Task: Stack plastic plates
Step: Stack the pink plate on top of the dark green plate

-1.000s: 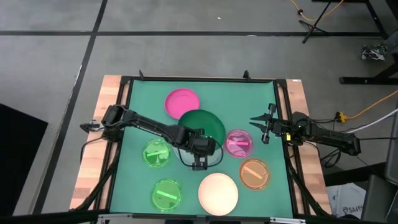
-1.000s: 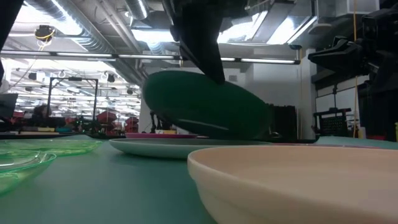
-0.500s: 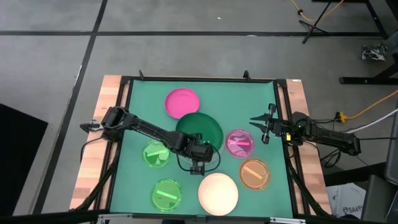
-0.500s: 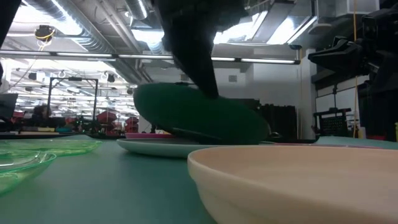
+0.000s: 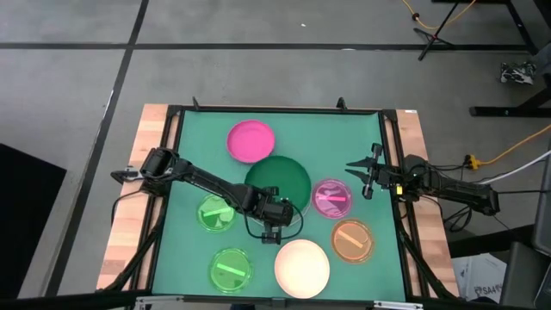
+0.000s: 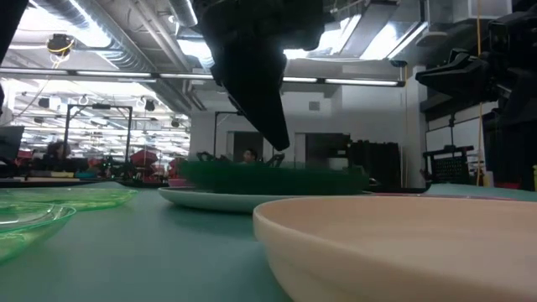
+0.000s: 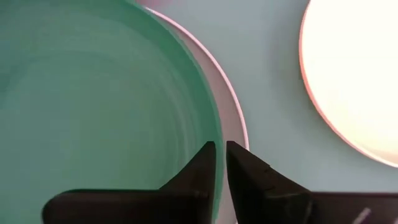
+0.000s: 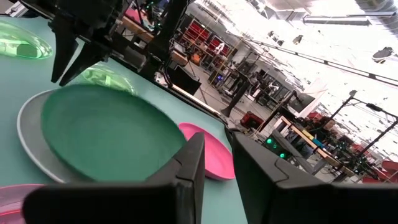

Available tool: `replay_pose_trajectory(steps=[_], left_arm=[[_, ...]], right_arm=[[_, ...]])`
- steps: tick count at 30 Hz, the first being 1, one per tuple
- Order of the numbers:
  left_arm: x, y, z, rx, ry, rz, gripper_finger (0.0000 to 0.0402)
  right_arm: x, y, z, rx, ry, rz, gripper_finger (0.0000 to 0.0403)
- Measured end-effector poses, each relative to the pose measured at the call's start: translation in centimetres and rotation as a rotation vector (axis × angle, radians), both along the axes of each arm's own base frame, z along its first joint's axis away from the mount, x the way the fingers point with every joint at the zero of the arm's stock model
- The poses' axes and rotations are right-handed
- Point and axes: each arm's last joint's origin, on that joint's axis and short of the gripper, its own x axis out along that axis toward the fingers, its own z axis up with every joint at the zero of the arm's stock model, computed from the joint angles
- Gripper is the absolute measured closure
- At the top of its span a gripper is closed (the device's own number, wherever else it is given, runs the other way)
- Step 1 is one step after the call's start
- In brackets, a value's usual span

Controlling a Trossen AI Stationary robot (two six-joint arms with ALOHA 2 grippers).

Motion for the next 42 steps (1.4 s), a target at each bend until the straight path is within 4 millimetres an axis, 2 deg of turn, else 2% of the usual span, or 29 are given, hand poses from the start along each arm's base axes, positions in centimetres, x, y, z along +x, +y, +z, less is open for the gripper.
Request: replay_pose_trajectory(steps=[8,12,14,21,25,28,31,36,39,42], left_arm=[[0.0,0.0,0.0,-0.011,0.001,-0.004,0.0329],[-0.2,-0.1,0.8,-0.038,-0.018,-0.026,0.0324],[-0.5,-0.1,1.9,-0.038,-0.044,-0.046,0.0324],[-2.8,-0.3,7.6,-0.001,-0.178,-0.166,0.0327],[-5.4,0.1,10.8,0.068,-0.205,-0.176,0.0327],[-7.6,0.5,12.1,0.139,-0.197,-0.159,0.0327],[-10.3,0.8,12.2,0.179,-0.224,-0.137,0.0327],[-14.6,1.9,10.8,0.125,-0.309,-0.075,0.0327],[-16.7,2.7,9.6,0.087,-0.378,-0.043,0.0327],[-18.4,3.4,8.4,0.064,-0.453,-0.032,0.0327]], right_arm=[[0.0,0.0,0.0,0.0,0.0,0.0,0.0327],[0.0,0.0,0.0,0.031,-0.003,0.002,0.0327],[0.0,0.0,0.0,0.063,-0.008,0.004,0.0326],[0.0,-0.1,0.2,0.183,-0.041,-0.015,0.0326],[-0.1,-0.1,0.5,0.235,-0.077,-0.019,0.0326],[-0.1,-0.2,0.8,0.293,-0.119,-0.037,0.032],[-0.1,-0.3,0.8,0.338,-0.13,-0.086,0.0299],[-0.2,-0.6,0.8,0.389,-0.153,-0.162,0.0254],[-0.2,-0.6,0.8,0.448,-0.169,-0.153,0.0234],[-0.2,-0.4,1.5,0.524,-0.231,-0.068,0.0227]])
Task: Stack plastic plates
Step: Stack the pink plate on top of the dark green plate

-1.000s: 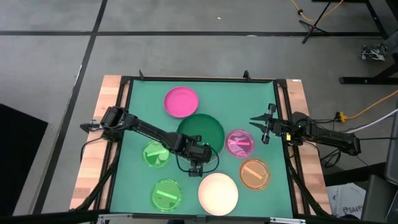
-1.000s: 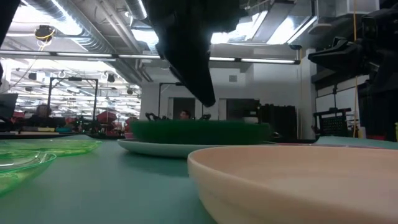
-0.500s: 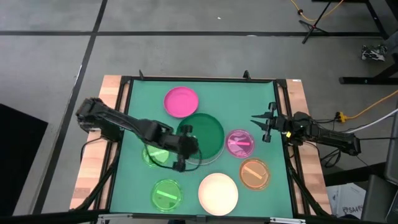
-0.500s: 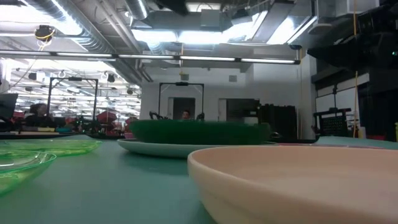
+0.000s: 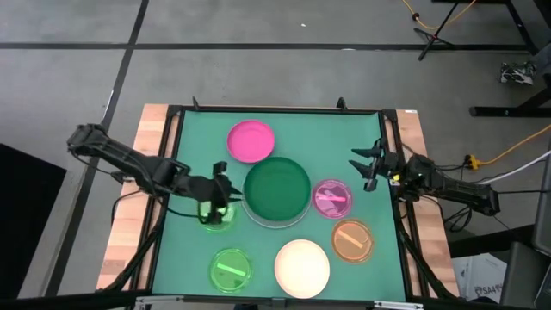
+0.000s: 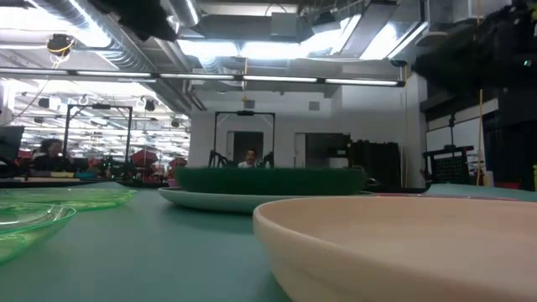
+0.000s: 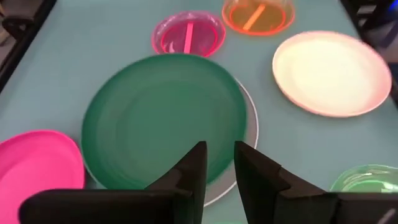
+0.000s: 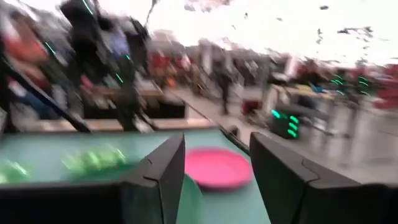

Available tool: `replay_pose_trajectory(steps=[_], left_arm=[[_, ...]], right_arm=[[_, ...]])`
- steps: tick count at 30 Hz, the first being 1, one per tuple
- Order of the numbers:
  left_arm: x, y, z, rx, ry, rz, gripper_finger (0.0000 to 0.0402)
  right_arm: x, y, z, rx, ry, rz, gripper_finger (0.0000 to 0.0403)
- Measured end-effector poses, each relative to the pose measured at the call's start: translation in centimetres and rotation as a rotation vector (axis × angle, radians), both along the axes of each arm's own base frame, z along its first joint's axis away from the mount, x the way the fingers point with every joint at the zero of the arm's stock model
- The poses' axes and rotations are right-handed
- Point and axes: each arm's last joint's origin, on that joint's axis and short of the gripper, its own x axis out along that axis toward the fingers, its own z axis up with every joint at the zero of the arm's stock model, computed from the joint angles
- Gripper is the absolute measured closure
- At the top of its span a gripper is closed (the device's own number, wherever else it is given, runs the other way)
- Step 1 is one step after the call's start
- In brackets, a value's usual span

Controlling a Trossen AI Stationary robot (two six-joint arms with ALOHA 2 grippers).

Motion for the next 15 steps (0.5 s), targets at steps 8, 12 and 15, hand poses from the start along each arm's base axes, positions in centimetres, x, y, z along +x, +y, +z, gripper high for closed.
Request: replay_pose_trajectory(steps=[8,12,15], left_arm=[[-2.7,1.1,-3.3,-0.032,-0.161,0.038,0.0327],[-3.1,1.3,-4.7,-0.054,-0.227,0.042,0.0328],[-3.3,1.4,-5.7,-0.063,-0.249,0.043,0.0328]], right_arm=[[-0.4,0.2,2.4,-0.033,-0.142,0.047,0.0231],[0.0,0.1,3.3,-0.026,-0.11,0.046,0.0232],[0.6,0.0,4.1,-0.018,-0.069,0.046,0.0232]])
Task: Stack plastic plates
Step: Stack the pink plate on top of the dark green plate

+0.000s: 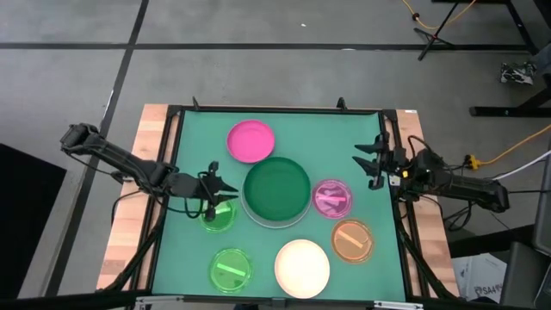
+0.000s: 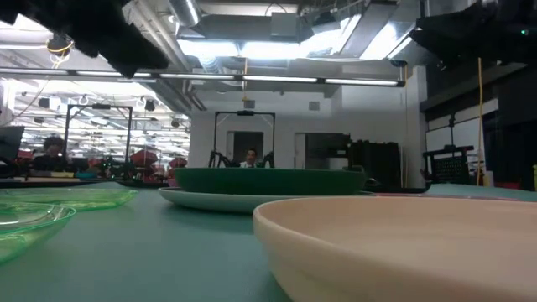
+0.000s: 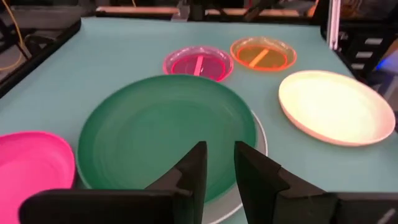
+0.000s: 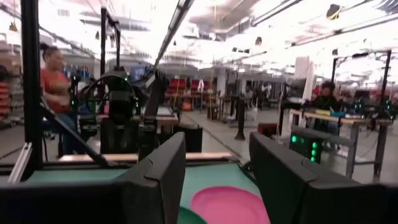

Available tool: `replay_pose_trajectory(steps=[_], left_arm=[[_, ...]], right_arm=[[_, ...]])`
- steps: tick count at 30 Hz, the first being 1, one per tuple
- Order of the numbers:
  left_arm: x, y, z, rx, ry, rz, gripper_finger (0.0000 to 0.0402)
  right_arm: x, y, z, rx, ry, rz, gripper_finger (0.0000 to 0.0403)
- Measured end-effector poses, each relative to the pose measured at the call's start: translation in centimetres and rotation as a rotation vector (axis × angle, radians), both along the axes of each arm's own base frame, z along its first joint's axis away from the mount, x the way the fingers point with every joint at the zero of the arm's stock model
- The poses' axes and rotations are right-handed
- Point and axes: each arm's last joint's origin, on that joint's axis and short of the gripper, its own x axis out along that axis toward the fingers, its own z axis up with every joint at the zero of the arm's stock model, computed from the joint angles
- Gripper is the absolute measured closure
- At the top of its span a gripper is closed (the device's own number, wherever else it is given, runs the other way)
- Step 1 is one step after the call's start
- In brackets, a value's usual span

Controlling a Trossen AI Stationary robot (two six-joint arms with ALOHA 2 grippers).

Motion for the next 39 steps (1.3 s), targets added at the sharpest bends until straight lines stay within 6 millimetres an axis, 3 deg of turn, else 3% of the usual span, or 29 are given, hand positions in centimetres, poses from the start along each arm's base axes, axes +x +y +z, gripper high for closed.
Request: replay_pose_trajectory(steps=[6,17,23,39], left_arm=[[-0.2,0.1,-1.1,0.003,-0.015,0.017,0.0328],[-0.1,1.1,-1.2,0.07,-0.023,0.125,0.0328],[0.2,3.1,-1.1,0.098,-0.021,0.261,0.0328],[0.3,9.1,-1.2,0.061,0.005,0.445,0.0328]], right_arm=[[1.8,-0.4,1.2,0.016,0.099,-0.002,0.0232],[6.5,-1.6,3.5,0.064,0.274,-0.126,0.0232],[9.1,-2.2,4.3,-0.025,0.391,-0.143,0.0232],[14.4,-3.2,4.5,-0.02,0.496,-0.138,0.0232]])
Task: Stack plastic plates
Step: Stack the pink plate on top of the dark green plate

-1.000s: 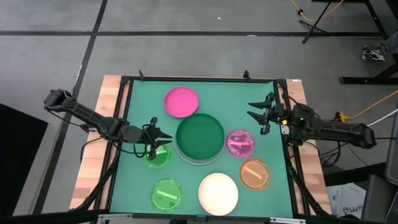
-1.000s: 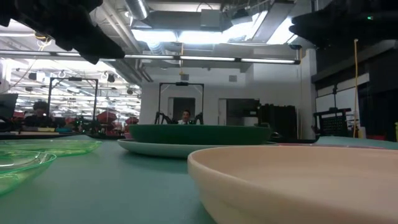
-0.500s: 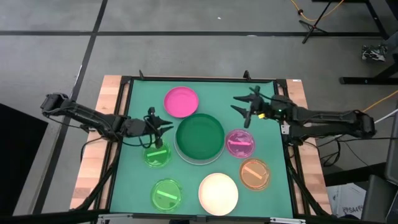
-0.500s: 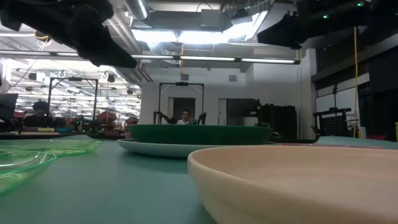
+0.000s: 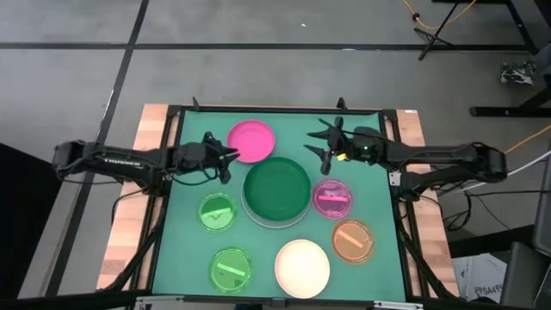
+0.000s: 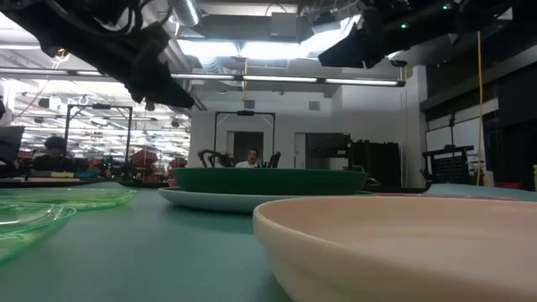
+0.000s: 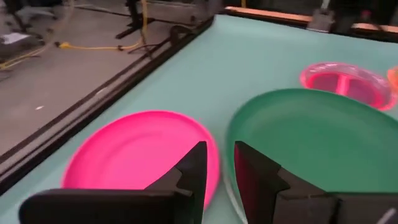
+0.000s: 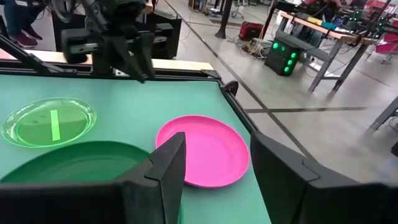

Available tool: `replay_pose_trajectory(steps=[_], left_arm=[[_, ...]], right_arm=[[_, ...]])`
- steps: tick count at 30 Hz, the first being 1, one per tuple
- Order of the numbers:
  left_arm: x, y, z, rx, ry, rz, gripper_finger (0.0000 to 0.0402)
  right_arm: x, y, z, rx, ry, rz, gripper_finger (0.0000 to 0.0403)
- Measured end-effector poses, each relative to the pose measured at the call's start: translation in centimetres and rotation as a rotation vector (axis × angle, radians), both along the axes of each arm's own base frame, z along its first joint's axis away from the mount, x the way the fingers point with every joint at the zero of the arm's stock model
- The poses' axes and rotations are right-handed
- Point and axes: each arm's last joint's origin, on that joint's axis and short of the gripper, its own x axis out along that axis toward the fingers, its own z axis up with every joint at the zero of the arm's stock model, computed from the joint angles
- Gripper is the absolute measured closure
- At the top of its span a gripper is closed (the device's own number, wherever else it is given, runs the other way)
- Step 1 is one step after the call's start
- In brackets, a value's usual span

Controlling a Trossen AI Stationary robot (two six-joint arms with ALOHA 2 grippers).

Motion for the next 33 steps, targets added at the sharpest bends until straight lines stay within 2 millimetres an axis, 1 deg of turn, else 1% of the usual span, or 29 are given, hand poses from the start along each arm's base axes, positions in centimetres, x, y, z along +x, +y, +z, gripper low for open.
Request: replay_pose_trajectory(steps=[4,8,12,16,19,23,33], left_arm=[[0.2,0.9,-0.4,0.057,0.059,-0.02,0.0327],[0.8,2.0,-1.1,0.023,0.064,-0.047,0.0322],[1.3,3.2,-2.2,-0.031,0.09,-0.085,0.0298],[1.7,4.1,-3.7,-0.094,0.145,-0.11,0.0273],[1.9,4.5,-4.7,-0.123,0.186,-0.158,0.0267],[2.0,4.9,-5.8,-0.102,0.258,-0.192,0.0267],[2.2,5.4,-8.2,-0.066,0.399,-0.241,0.0266]], right_arm=[[0.6,-0.1,-0.1,0.002,0.011,0.0,0.0232],[0.8,-0.1,-0.3,0.004,0.02,0.0,0.0232],[0.8,-0.1,-0.3,0.006,0.02,0.012,0.0232],[0.9,0.1,-0.3,0.019,0.019,0.072,0.0233],[0.9,0.2,-0.3,0.031,0.016,0.127,0.0233],[0.9,0.4,-0.3,0.049,0.012,0.173,0.0233],[0.9,0.4,-0.3,0.052,0.012,0.18,0.0233]])
